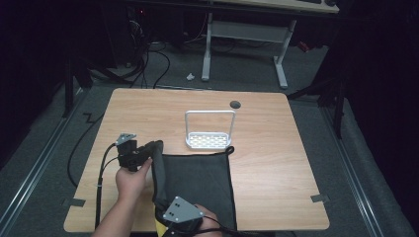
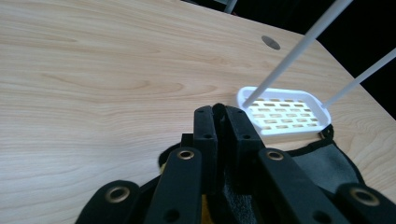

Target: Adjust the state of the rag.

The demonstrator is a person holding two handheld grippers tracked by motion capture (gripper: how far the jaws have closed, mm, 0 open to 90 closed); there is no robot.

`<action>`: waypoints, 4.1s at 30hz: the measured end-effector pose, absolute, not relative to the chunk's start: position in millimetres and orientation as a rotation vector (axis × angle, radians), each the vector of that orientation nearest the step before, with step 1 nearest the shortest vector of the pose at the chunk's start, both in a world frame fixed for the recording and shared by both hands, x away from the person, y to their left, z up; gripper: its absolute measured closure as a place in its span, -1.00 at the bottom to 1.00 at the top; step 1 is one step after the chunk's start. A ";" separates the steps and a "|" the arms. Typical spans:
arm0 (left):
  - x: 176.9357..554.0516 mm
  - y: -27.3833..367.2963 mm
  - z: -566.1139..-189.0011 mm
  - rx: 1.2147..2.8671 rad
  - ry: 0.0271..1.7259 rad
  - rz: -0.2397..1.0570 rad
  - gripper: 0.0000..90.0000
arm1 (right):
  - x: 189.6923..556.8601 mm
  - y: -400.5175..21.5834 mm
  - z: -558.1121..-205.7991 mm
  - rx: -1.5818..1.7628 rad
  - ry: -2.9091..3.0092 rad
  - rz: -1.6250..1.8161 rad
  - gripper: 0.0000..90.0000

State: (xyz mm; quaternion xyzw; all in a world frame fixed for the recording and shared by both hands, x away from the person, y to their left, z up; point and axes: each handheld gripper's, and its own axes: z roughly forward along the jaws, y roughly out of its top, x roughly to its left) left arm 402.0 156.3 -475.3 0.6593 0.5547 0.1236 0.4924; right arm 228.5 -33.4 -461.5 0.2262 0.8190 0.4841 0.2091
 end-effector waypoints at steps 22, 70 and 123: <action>401.5 49.1 -465.5 1.740 1.144 0.300 0.86 | 210.6 -127.4 -473.1 0.775 2.213 1.224 0.92; 377.9 46.7 -497.2 1.857 1.029 0.211 0.36 | 218.4 -193.2 -498.9 1.052 2.130 1.138 0.62; 281.6 88.2 -525.5 2.129 0.857 0.130 0.62 | 281.6 -194.0 -529.4 1.238 2.231 1.002 0.90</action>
